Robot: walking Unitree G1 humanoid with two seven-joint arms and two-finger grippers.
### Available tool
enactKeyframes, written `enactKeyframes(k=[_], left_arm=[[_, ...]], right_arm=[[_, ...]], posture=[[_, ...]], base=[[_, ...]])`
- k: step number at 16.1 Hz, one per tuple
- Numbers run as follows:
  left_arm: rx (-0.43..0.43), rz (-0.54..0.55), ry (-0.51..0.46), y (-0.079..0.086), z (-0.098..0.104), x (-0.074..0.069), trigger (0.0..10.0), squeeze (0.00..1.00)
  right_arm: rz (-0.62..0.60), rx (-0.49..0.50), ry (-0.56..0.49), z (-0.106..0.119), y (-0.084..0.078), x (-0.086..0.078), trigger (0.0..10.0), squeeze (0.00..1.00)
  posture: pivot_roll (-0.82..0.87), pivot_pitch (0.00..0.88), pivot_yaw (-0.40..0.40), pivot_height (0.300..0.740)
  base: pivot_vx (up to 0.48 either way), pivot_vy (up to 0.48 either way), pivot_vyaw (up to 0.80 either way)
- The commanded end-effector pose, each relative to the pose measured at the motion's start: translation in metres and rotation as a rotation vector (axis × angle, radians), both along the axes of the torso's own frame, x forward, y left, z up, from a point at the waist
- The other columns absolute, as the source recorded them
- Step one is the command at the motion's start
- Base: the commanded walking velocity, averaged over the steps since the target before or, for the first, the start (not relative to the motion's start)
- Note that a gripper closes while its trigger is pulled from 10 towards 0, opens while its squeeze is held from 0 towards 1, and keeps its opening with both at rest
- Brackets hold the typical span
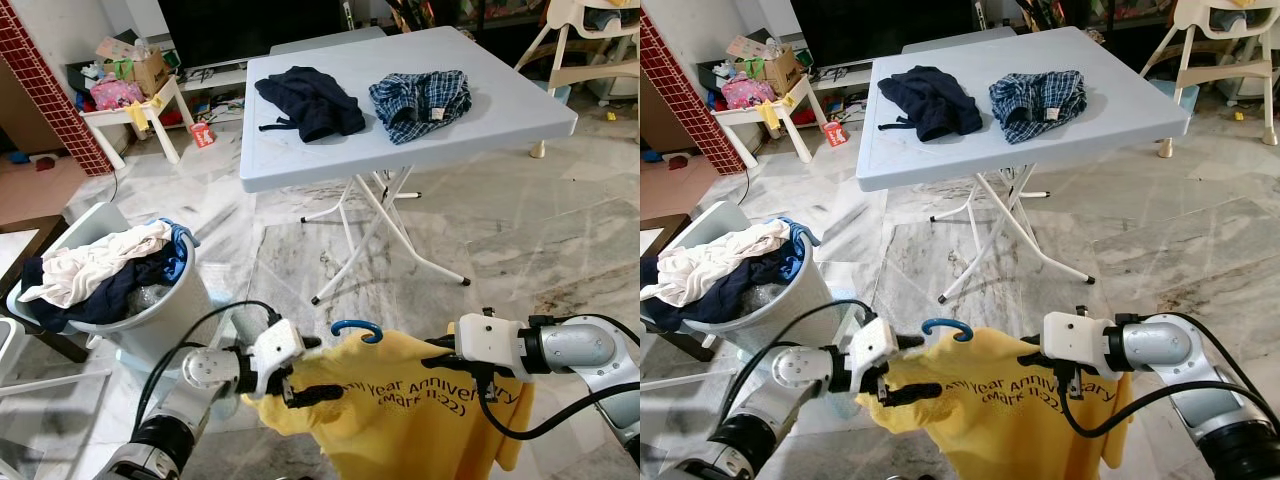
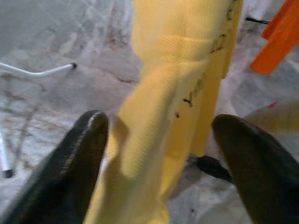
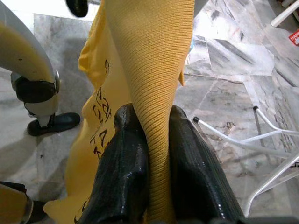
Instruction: Hang hanger
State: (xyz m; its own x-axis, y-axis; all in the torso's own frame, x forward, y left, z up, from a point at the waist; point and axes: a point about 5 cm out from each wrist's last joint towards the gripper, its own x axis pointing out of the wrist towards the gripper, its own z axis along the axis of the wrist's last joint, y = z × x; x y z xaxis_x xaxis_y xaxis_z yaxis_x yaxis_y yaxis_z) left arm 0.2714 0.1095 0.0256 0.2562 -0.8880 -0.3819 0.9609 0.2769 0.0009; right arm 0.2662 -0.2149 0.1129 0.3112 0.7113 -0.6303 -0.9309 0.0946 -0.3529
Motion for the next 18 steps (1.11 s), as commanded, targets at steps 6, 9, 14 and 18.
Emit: enactKeyframes(k=[6, 9, 14, 18], left_arm=[[0.003, -0.042, 0.049, 0.0, -0.001, 0.0, 0.0, 0.0], [0.004, -0.028, 0.061, 0.011, 0.002, 0.004, 0.0, 0.0], [0.0, -0.033, 0.089, 0.019, 0.004, 0.006, 0.0, 0.0], [0.0, -0.038, 0.1, 0.023, 0.006, 0.007, 0.0, 0.0]], right_arm=[[0.029, 0.037, -0.045, 0.015, 0.004, 0.003, 10.0, 0.0], [0.034, 0.041, -0.034, 0.017, 0.004, 0.003, 10.0, 0.0], [0.051, 0.046, -0.016, 0.016, 0.005, 0.002, 10.0, 0.0], [0.059, 0.041, -0.003, 0.015, 0.005, 0.002, 10.0, 0.0]], posture=[[-0.23, 0.026, 0.181, 0.74], [-0.23, 0.024, 0.177, 0.74], [-0.22, 0.021, 0.171, 0.74], [-0.22, 0.019, 0.168, 0.74]], base=[[0.0, 0.0, 0.0], [0.0, 0.0, 0.0], [0.0, 0.0, 0.0], [0.0, 0.0, 0.0]])
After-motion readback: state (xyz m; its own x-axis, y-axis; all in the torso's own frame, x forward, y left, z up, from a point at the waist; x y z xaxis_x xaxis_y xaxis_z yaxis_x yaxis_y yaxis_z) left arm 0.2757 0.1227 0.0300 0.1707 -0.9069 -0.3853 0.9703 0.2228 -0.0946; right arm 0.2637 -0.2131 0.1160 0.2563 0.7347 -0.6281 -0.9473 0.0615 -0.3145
